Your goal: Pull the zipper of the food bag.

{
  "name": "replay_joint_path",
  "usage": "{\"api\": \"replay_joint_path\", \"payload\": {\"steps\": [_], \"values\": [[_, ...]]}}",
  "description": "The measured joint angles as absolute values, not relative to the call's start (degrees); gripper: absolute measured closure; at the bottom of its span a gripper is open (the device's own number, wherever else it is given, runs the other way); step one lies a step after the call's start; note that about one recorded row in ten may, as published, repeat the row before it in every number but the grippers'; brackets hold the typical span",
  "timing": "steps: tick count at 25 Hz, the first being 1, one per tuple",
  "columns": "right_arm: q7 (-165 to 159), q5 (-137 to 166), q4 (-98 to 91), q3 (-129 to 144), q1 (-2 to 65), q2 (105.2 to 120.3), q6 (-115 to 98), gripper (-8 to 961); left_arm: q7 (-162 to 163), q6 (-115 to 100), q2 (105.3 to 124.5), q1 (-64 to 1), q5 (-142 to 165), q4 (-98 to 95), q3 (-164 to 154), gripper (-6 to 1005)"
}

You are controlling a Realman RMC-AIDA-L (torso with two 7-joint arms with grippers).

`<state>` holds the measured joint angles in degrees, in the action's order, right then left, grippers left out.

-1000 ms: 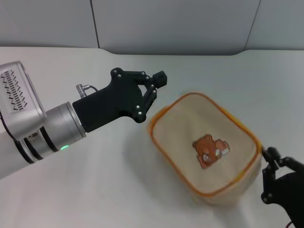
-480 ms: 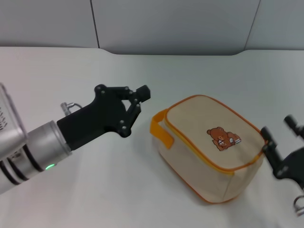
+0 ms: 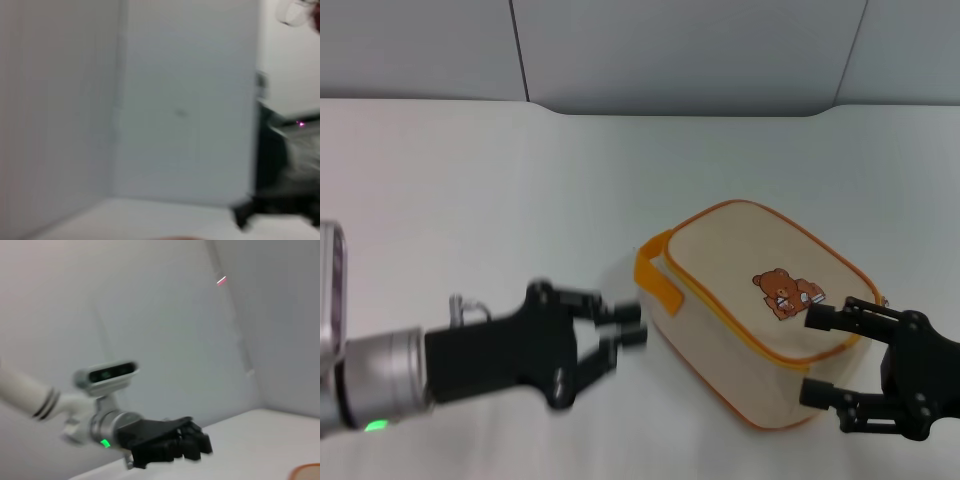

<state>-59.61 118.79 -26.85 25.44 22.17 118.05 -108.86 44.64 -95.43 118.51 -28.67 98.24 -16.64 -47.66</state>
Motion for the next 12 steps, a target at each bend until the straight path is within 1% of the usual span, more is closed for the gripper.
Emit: {"api": "replay_joint_path", "payload": {"steps": [4, 8, 12], "values": [[-61.0, 119.1, -28.7, 28.0, 24.3, 117.86, -110.7, 107, 46.4, -98.6, 118.24, -24.4, 98.3, -23.5, -55.3, 850], [-60.4, 119.2, -29.1, 28.5, 25.1, 118.08, -110.5, 107, 47.5, -99.3, 118.19, -22.3, 98.3, -25.5, -56.0, 777], [-59.7, 119.6, -29.1, 29.0, 25.5, 118.16, -110.2, 106, 47.5, -99.4, 118.04, -21.7, 98.3, -25.7, -55.9, 595]]}}
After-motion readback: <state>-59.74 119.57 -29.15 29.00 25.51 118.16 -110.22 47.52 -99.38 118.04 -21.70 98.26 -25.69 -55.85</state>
